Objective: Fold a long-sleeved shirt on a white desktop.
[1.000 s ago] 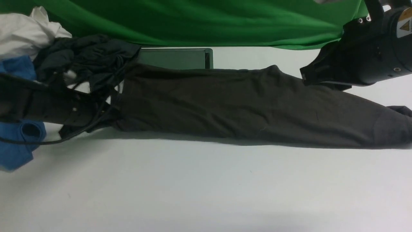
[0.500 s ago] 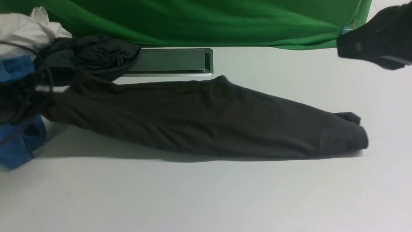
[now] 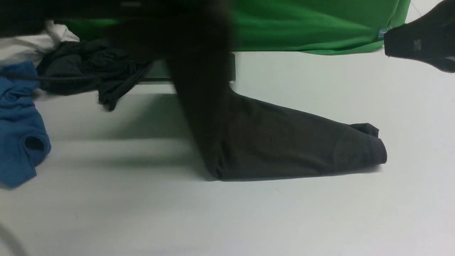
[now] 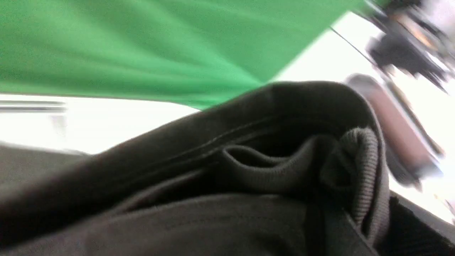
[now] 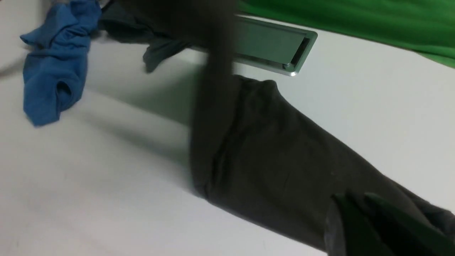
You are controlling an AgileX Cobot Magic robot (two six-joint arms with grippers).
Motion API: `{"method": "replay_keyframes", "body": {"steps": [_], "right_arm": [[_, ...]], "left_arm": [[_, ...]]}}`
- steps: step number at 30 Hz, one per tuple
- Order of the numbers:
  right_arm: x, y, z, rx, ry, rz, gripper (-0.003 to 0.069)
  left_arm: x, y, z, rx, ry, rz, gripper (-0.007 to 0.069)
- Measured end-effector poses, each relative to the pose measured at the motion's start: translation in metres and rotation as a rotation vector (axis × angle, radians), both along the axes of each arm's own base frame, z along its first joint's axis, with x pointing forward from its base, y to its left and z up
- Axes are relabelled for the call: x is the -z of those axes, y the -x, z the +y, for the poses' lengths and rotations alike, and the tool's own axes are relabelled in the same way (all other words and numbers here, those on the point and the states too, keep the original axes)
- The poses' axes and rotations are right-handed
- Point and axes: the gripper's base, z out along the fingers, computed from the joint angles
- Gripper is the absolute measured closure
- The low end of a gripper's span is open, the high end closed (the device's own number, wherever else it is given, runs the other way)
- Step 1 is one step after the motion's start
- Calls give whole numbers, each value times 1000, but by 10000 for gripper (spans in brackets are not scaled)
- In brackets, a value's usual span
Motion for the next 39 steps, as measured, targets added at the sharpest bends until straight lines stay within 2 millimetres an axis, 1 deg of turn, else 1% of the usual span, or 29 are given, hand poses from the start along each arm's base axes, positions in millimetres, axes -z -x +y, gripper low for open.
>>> {"method": "replay_keyframes", "body": {"steps": [2,3,5,6,7,8,9,10,11,12,13,14,15,16,17,20,22,24,25,26,27,30,31,32,33,36,37,38,39], "right_arm": [[1,1,0,-1,6,11,624],[2,1,-1,-1,12,21,621],[3,2,-1,-2,19,32,619],[3,2,-1,-2,22,37,618],[4,2,-1,-2,24,42,618],[4,3,-1,-3,26,45,617],[4,3,-1,-3,28,48,617],[4,3,-1,-3,29,49,615],[4,3,-1,-3,30,51,613],[4,3,-2,-4,31,53,613],[4,3,-2,-4,31,53,610],[4,3,-2,-5,33,52,608],[4,3,-2,-5,33,52,607],[4,3,-2,-7,35,50,604],[4,3,-2,-7,35,50,603],[3,3,-2,-10,31,34,599],[-1,5,-3,-10,14,1,599],[-10,9,-5,-8,-13,-50,596],[-16,13,-7,-9,-31,-86,594],[-22,15,-9,-11,-43,-118,591],[-28,20,-11,-12,-61,-156,585],[-38,28,-16,-19,-77,-221,561],[-39,30,-17,-24,-72,-230,549],[-39,30,-17,-27,-64,-233,529],[-37,30,-17,-30,-55,-231,510],[-25,22,-13,-34,-23,-196,457],[-16,16,-11,-33,-1,-169,414],[-14,15,-10,-33,5,-161,408],[-2,7,-6,-35,31,-121,365]], "left_arm": [[21,-2,-60,102,-8,21,504],[45,-3,-97,153,-26,50,504],[78,4,-148,223,-52,79,504],[92,7,-166,247,-61,91,504],[110,10,-181,270,-77,116,503],[119,10,-189,278,-80,135,500],[139,15,-207,296,-79,183,487],[157,15,-218,301,-80,222,463],[162,15,-221,303,-78,239,449],[167,14,-225,304,-75,252,419],[168,12,-226,301,-68,254,381],[166,10,-226,299,-65,249,335],[165,9,-226,299,-62,247,316],[155,7,-225,303,-51,230,228],[153,6,-224,304,-48,226,205],[125,7,-216,357,-81,150,22],[103,9,-206,394,-118,105,-33],[77,6,-187,382,-148,96,-57],[62,2,-170,351,-168,98,-62],[52,0,-160,339,-181,100,-66],[41,-8,-136,291,-221,116,-68],[27,-19,-87,213,-334,186,-69],[27,-20,-73,200,-380,229,-69],[30,-23,-49,164,-456,299,-69],[36,-23,-37,147,-492,346,-69],[62,-20,-24,140,-538,453,-69],[78,-16,-22,144,-543,506,-69],[84,-15,-22,144,-545,520,-69],[101,-10,-24,148,-516,567,-69]]}}
